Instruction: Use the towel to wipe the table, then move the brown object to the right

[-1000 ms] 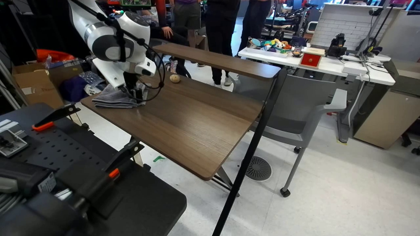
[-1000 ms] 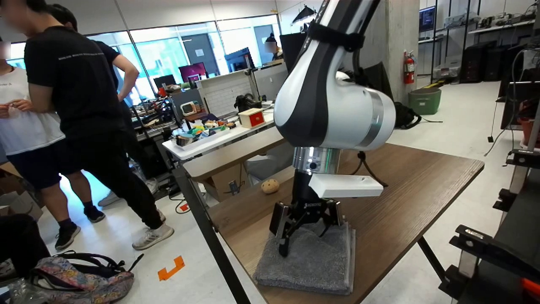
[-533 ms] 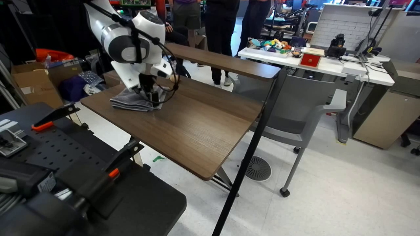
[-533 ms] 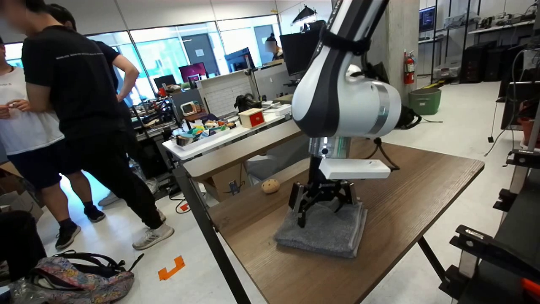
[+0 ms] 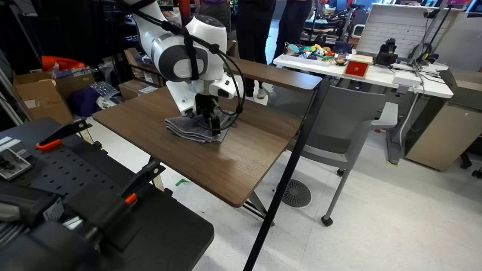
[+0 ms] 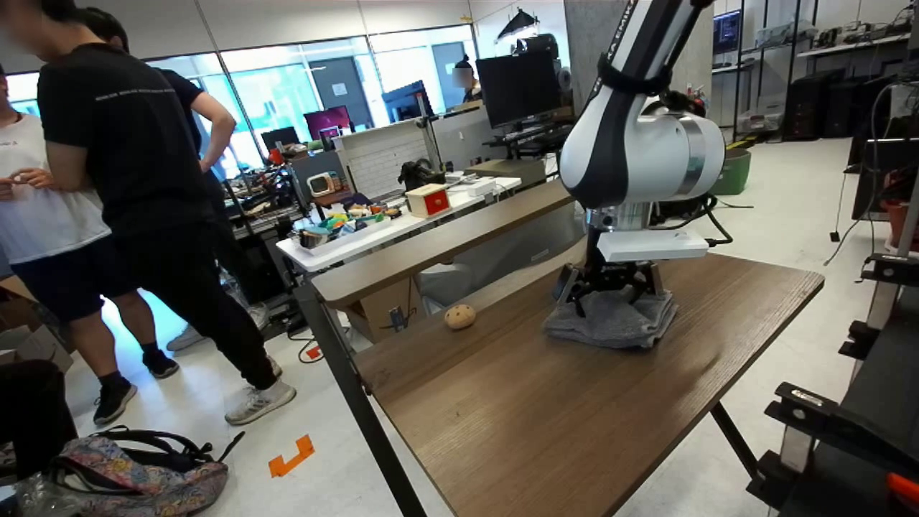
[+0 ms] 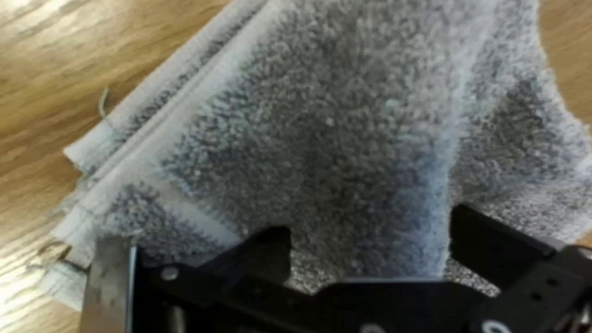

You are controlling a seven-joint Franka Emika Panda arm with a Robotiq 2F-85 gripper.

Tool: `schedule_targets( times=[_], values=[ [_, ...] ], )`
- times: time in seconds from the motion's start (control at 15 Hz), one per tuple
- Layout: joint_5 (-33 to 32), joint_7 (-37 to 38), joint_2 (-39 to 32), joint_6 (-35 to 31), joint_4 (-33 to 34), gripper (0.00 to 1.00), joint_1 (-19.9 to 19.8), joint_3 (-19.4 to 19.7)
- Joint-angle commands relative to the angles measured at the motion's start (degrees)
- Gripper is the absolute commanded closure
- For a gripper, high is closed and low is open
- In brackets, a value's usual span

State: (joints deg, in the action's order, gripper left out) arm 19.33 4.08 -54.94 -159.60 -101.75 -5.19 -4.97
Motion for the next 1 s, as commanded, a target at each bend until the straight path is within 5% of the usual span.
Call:
schedule_targets(
  times=[0.0, 0.2, 0.73, 0.8, 0.93],
  values=[
    [-1.18, -0.70, -2.33, -0.33, -2.71, 0.00, -0.88, -0.90],
    [-1.90, -0.61, 1.40, 2.58, -6.77, 0.00, 0.02, -1.13],
    [-2.26, -11.14, 9.79, -12.75, -16.43, 0.00, -2.40, -12.75],
    [-2.56, -7.59, 7.01, -8.47, -12.82, 0.00, -1.15, -10.05],
    [-2.53, -7.15, 7.53, -9.13, -13.34, 0.00, -0.71, -10.74]
  ],
)
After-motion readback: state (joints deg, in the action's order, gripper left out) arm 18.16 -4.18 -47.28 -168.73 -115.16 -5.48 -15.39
